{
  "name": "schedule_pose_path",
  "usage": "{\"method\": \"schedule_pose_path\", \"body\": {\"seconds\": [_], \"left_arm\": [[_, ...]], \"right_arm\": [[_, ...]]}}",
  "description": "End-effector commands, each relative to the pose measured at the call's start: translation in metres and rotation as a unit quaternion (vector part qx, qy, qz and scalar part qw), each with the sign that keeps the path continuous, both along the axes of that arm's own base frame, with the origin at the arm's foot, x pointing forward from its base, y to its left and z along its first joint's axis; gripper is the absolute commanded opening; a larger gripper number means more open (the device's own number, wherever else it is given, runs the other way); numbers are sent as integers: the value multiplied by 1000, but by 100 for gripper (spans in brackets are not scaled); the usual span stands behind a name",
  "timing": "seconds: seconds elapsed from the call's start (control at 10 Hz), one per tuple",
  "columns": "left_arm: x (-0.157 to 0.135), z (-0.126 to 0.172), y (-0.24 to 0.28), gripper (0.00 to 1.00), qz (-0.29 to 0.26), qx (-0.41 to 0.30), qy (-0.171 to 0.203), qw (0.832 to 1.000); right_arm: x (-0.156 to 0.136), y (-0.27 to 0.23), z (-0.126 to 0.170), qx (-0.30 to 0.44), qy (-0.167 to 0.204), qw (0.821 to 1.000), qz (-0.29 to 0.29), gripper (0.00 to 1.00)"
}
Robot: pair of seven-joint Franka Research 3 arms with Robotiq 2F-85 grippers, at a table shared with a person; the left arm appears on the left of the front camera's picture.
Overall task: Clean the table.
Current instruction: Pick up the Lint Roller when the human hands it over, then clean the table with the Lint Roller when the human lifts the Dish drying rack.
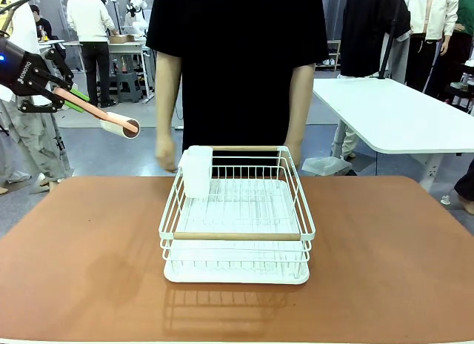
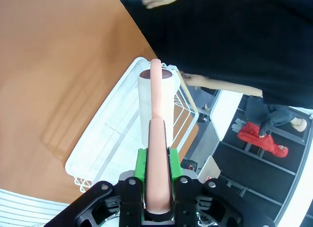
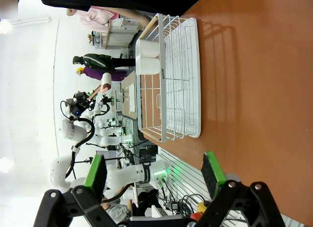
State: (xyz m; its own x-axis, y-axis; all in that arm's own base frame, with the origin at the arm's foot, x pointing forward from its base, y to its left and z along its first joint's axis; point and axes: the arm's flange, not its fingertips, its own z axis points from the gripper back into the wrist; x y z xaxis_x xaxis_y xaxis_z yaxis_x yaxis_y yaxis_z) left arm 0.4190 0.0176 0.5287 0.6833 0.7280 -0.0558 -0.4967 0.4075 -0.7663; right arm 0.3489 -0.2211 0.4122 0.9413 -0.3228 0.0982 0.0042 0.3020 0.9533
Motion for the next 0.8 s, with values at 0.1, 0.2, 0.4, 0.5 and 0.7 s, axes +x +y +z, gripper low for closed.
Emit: {"method": "schedule_pose_path", "body": {"seconds": [0.1,0.2,0.4,0.5,0.7], "left_arm": [[0,1,-1,0,-2,3,-1,1000],[0,1,-1,0,-2,3,-1,1000],[0,1,-1,0,-2,3,-1,1000],[0,1,-1,0,-2,3,-1,1000],[0,1,-1,0,-2,3,-1,1000]], "right_arm": [[0,0,2,6,-9,1000,0,100],[0,0,2,6,-9,1000,0,100],[0,0,2,6,-9,1000,0,100],[0,0,2,6,-9,1000,0,100],[0,0,2,6,-9,1000,0,100]]}}
